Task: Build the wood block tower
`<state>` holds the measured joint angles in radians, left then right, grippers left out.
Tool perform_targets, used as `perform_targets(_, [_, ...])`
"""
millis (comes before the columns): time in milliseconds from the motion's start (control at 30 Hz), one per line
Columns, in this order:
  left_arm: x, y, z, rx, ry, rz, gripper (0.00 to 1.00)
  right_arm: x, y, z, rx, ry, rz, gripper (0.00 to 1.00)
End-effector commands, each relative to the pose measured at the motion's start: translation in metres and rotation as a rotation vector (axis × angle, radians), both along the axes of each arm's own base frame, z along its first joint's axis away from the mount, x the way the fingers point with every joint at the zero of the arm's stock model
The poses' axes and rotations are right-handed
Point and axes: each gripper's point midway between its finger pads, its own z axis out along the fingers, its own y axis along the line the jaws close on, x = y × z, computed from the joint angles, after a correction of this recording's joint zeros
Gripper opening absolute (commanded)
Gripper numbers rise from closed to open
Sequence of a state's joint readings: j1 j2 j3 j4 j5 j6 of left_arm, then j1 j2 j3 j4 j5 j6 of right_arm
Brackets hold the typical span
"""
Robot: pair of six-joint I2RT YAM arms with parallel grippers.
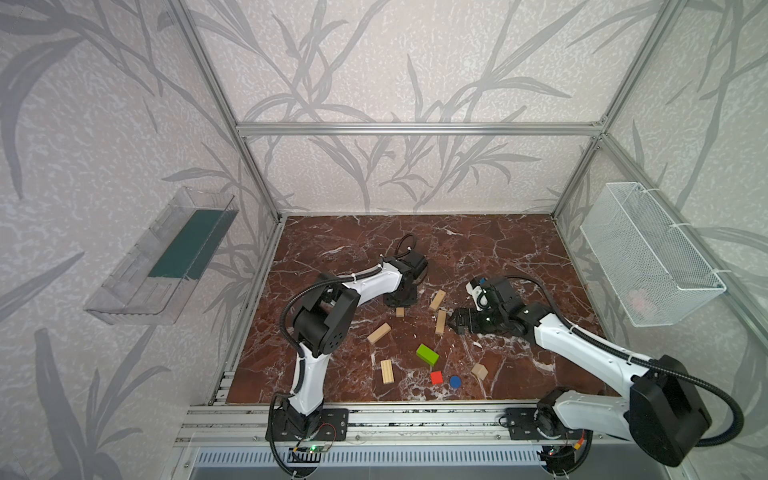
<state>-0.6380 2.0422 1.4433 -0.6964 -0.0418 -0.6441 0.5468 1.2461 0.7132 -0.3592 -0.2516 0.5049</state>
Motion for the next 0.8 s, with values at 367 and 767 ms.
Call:
perform_targets(367, [0.0095, -0.0058, -0.0116, 0.033, 0.060, -0.042, 0.25, 0.0155, 0.0077, 0.0122, 0.021, -0.036, -0.010, 0.99])
perform_targets(767, [0.0110, -0.0082, -0.0026, 0.022, 0.051, -0.045, 0.31, 0.0167, 0.0097, 0.0159, 0.029, -0.045, -0.004, 0.99])
